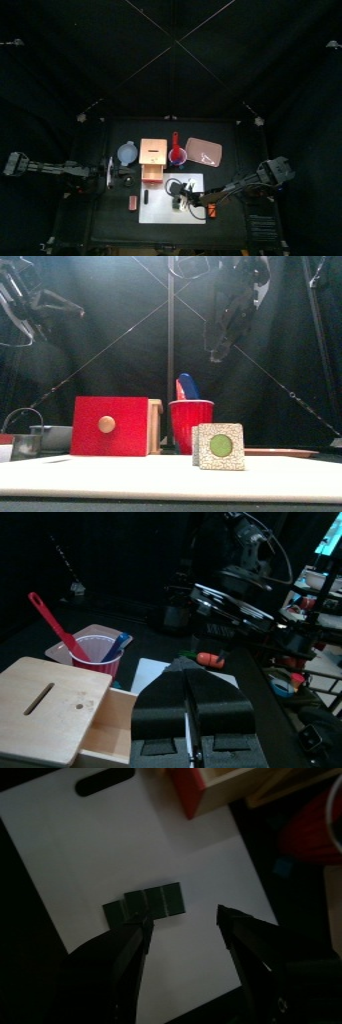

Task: Place sushi on board then cut the sushi with the knife then place the pieces on the plate
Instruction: Pick knife at handle with right hand

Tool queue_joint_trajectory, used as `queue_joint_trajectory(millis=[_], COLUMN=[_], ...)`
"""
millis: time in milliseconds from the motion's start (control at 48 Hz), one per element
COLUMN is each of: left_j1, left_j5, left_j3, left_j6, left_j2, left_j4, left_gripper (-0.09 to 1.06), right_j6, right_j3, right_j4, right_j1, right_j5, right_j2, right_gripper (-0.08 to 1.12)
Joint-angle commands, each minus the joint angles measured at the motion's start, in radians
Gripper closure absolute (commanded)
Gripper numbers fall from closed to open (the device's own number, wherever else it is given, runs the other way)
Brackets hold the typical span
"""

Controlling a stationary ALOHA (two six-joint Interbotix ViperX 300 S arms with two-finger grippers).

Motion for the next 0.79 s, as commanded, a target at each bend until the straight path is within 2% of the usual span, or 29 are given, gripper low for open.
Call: queue_joint_trajectory(millis=[21,271,375,438,625,792], left_j1=[0.002,0.005,0.009,0.011,0.012,0.020], left_j5=[0.006,0.028,0.028,0.029,0.037,0.037], left_j3=[-0.018,-0.018,-0.020,-0.018,-0.017,-0.011], left_j6=[0.002,0.006,0.006,0.006,0.006,0.006], left_j2=[0.005,0.006,0.006,0.005,0.005,0.006], left_j4=[0.003,0.003,0.005,0.006,0.006,0.006], left_gripper=[0.78,0.78,0.78,0.78,0.78,0.78], right_j6=[-0.032,-0.224,-0.376,-0.472,-0.851,-1.135], right_j3=[0.032,0.051,0.029,0.015,-0.020,-0.071], right_j4=[0.021,0.137,0.227,0.302,0.635,0.799], right_j1=[-0.077,-0.276,-0.388,-0.449,-0.686,-0.862], right_j5=[-0.048,-0.110,-0.097,-0.089,-0.060,0.063], right_j2=[-0.114,-0.212,-0.216,-0.215,-0.201,-0.137], right_gripper=[0.17,0.17,0.17,0.17,0.18,0.18])
